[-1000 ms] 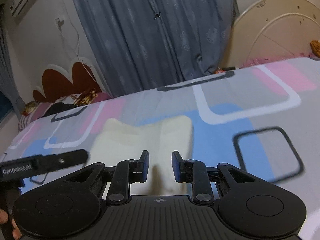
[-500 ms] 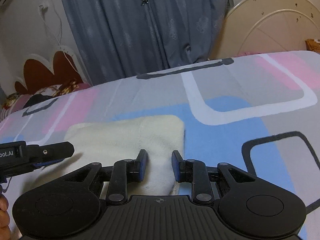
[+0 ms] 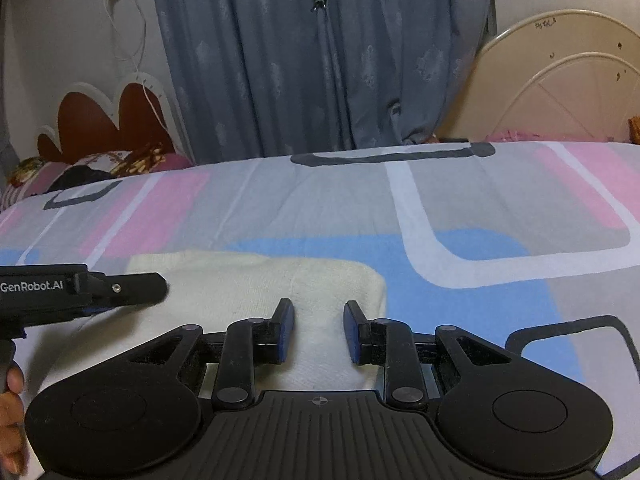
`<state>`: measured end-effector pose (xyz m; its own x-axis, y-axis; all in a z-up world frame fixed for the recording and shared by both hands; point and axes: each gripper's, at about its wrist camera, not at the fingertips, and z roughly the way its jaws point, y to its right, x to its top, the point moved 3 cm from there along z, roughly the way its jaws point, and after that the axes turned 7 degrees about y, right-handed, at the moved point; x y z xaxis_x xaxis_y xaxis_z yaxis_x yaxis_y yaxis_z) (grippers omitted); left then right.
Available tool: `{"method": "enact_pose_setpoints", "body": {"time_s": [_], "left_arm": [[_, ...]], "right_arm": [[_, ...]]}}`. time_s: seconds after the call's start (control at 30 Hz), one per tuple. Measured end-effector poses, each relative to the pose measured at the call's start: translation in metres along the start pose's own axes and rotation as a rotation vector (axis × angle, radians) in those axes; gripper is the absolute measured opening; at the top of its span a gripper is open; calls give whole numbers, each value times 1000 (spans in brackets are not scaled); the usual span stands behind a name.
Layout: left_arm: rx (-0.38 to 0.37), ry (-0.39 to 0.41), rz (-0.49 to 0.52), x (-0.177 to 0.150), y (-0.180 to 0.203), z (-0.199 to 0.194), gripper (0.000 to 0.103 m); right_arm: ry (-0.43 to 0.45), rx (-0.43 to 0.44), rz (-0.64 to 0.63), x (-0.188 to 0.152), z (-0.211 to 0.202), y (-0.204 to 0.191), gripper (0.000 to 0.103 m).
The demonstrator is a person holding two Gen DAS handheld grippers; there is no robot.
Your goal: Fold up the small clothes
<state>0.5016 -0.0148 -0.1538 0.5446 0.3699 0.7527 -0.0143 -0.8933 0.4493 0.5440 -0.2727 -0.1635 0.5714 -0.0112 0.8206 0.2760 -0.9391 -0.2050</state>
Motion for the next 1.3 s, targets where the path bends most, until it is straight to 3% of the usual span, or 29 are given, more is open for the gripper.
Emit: {"method": "enact_pose_setpoints", "body": {"time_s": [0.23, 0.4, 0.57, 0.67, 0.87, 1.13, 1.3], "left_arm": [[13, 28, 100, -20, 7, -52, 49], [31, 9, 107, -44, 10, -70, 49], [49, -25, 99, -57, 11, -64, 57], [48, -32, 93, -55, 10, -68, 56], [23, -43, 137, -67, 3, -100, 54], [0, -101, 150, -100, 0, -116, 54], [-34, -142, 154, -105, 3, -122, 54]], "right_arm": [[35, 49, 27, -5, -51, -3, 26], [58, 77, 2, -18, -85, -20, 26], [8, 36, -83, -43, -81, -33, 26], [0, 21, -97, -40, -79, -35, 26], [21, 35, -90, -36, -112, -42, 26], [-74, -11, -60, -96, -131, -39, 26], [-58, -32, -11, -86, -145, -39, 26]]}}
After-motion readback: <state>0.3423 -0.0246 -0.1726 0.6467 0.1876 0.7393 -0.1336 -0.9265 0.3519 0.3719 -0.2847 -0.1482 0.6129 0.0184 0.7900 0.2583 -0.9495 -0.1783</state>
